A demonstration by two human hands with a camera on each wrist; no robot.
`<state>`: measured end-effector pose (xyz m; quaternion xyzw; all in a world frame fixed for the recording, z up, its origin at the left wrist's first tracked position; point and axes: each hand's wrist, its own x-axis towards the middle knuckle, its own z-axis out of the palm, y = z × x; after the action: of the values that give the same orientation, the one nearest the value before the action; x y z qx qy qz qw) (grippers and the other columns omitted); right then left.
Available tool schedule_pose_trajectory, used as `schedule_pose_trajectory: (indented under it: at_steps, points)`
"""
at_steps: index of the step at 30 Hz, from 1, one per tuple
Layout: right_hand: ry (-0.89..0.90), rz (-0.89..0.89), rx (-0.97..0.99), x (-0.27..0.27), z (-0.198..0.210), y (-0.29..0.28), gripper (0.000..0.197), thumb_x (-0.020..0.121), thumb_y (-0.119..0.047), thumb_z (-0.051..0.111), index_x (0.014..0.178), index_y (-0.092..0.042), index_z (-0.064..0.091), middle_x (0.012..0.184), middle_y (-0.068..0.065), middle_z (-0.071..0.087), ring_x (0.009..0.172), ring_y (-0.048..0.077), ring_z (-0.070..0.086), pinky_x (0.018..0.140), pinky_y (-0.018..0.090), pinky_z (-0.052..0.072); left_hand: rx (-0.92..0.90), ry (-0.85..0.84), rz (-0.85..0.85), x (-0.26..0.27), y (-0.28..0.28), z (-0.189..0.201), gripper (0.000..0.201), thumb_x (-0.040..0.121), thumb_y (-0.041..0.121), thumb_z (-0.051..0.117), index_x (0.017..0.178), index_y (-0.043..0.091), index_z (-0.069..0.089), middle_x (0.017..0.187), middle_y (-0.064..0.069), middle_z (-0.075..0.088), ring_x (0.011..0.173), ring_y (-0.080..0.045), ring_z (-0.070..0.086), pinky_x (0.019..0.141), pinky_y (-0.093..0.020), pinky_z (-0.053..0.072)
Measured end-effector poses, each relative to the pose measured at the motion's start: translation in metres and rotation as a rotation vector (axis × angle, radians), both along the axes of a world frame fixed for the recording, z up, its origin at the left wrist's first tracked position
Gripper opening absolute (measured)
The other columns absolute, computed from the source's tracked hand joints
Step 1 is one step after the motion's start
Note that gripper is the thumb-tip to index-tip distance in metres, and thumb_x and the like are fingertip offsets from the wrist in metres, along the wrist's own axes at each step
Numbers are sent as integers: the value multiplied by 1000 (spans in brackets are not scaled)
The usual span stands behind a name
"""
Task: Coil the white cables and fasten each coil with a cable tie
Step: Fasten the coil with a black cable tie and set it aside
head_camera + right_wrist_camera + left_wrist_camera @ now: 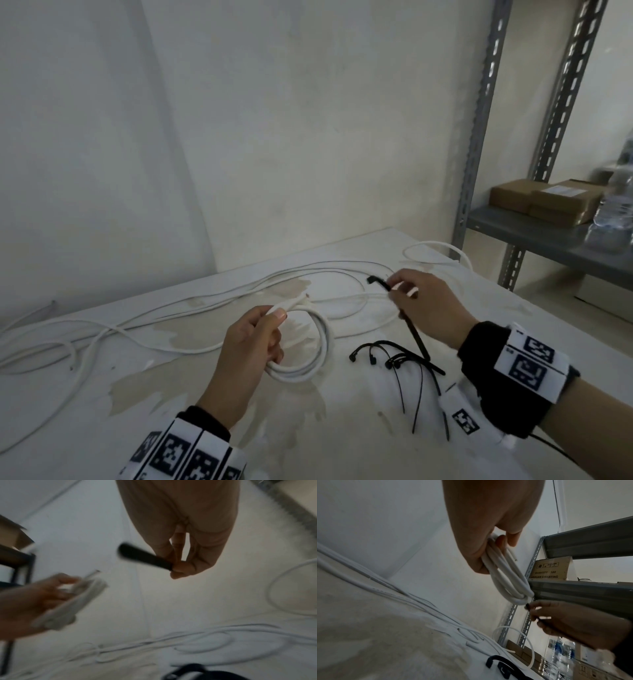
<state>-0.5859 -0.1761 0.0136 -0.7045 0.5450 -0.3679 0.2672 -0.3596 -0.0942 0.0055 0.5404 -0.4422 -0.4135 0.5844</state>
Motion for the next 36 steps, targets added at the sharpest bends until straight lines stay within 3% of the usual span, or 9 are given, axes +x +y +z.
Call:
schedule_pose_trajectory:
  at_steps: [3,6,11,16,21,25,29,33,36]
  points:
    - [-32,214,42,38,12,28,17,88,-12,60,84,-29,60,66,-1,57,43,-1,53,48,13,40,-33,-6,38,9,3,0,20,93,13,50,76,10,62,46,9,34,40,-6,33,53,-27,32]
    - [-93,324,104,72,13,51,17,82,-12,67,79,-23,55,58,-3,59,43,1,54,47,15,41,-64,-15,88,17,7,2,22,92,11,50,73,13,59,44,10,36,41,-4,34,52,-27,31]
    - [-209,296,227,110,7,62,21,79,-4,68,73,-10,49,59,9,58,36,7,55,40,17,42,-93,-62,152,32,17,1,21,91,12,51,71,16,56,43,10,39,42,-4,36,55,-30,32]
    - [-276,226,210,138,4,67,29,75,3,64,65,-11,40,62,14,53,40,19,53,36,21,40,-116,-94,173,43,26,-5,11,90,15,53,80,14,59,44,10,39,44,-8,37,56,-32,35]
    - [-308,179,87,158,6,73,34,72,1,63,59,-13,35,55,8,48,33,14,47,34,21,36,-90,-60,173,47,32,-11,27,89,15,55,106,36,55,45,8,47,47,-8,44,58,-28,40]
    - [-459,239,90,164,5,77,37,77,-2,68,59,-14,37,61,18,57,37,13,55,38,20,39,-63,26,136,49,34,-7,28,90,11,53,104,34,59,43,9,40,43,-4,38,55,-27,37]
    - [-532,361,115,162,1,78,22,81,-1,67,70,-14,52,63,10,60,43,11,59,45,20,45,-84,78,97,52,37,-2,26,91,9,49,105,24,65,45,10,31,43,-5,32,51,-23,35]
    - [-421,598,79,154,-3,81,33,85,13,48,88,-11,70,77,-1,63,65,0,62,64,10,46,-89,167,102,59,37,0,24,92,11,48,105,20,65,47,6,29,42,-6,31,45,-18,36]
    - [-265,681,-80,151,-5,84,30,81,-7,56,90,-31,72,83,-13,57,79,-1,58,71,11,44,-94,187,111,60,35,-1,23,92,14,48,104,23,66,49,2,33,45,-9,35,48,-21,38]
